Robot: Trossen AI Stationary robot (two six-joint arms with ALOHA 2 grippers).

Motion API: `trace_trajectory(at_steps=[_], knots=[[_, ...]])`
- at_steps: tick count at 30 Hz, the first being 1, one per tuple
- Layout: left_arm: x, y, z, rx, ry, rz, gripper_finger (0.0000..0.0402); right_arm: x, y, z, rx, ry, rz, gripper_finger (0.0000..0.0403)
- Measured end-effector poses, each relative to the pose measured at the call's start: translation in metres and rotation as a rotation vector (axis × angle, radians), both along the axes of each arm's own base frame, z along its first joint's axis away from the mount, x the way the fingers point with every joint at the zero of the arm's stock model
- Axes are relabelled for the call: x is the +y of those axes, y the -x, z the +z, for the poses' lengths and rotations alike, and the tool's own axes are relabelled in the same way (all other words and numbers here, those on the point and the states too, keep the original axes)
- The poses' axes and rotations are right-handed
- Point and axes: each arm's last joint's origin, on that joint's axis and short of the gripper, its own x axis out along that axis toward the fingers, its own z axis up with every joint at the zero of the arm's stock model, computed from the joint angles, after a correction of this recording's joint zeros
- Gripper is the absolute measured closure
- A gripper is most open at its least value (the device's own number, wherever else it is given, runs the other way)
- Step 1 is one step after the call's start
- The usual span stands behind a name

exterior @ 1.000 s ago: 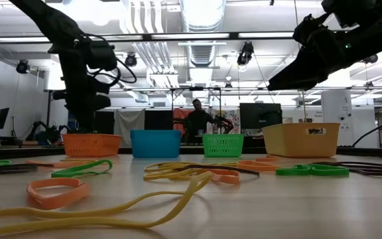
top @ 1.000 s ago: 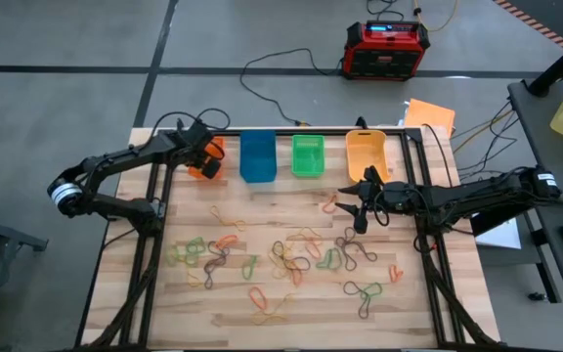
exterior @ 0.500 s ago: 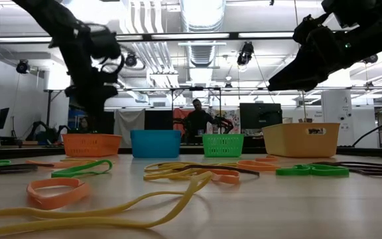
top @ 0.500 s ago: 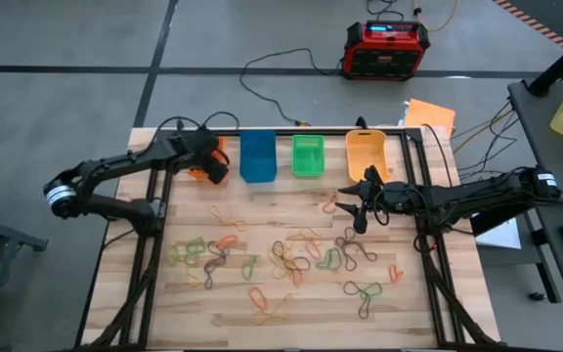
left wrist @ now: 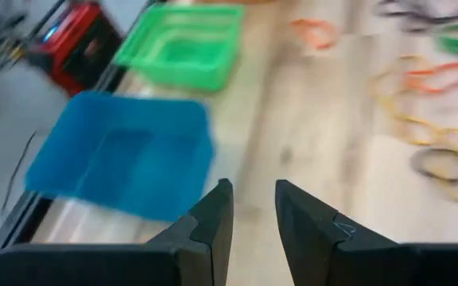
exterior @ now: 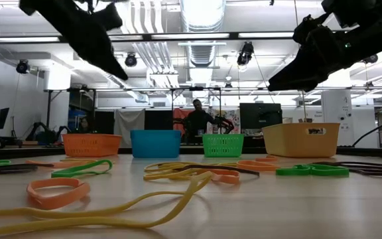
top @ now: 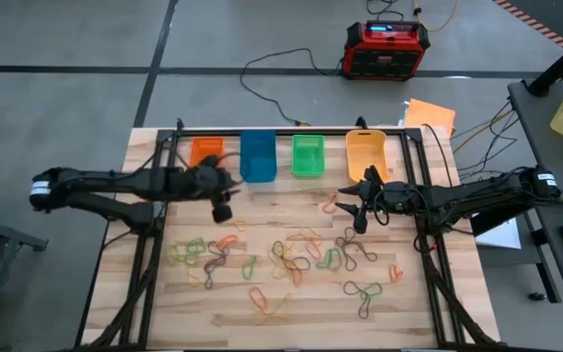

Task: Sort rubber bands into baskets
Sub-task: Put the orange rubber band into the green bin

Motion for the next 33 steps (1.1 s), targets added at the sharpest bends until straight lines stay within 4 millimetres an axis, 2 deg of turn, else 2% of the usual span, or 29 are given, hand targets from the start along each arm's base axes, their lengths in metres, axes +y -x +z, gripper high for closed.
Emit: trace_trajectory(at_steps=[6,14,21,25,29,33], knots=[[-0.022,-0.011,0.005,-0.092,-0.029,-0.125,0.032,-0.001,-0.001,0.003,-0.033,0.012,-0.039,0.0204],[-0.027,-0.018,0.006,-0.116,-0.091,-0.18,0.032,-0.001,-0.004,0.009,-0.018,-0.073,-0.066,0.0204],[-0.027,-0.02,0.009,-0.135,-0.115,-0.194,0.032,-0.001,-0.02,0.024,0.212,-0.073,-0.054,0.0204],[-0.027,-0.02,0.009,-0.135,-0.116,-0.193,0.032,0.0,-0.031,0.022,0.378,-0.067,-0.033,0.0204],[-0.026,-0.02,0.009,-0.134,-0.117,-0.192,0.032,0.001,-0.046,0.02,0.472,-0.059,0.034,0.0204],[-0.026,-0.02,0.009,-0.132,-0.123,-0.195,0.032,0.001,-0.06,0.011,0.596,-0.035,0.06,0.0204]])
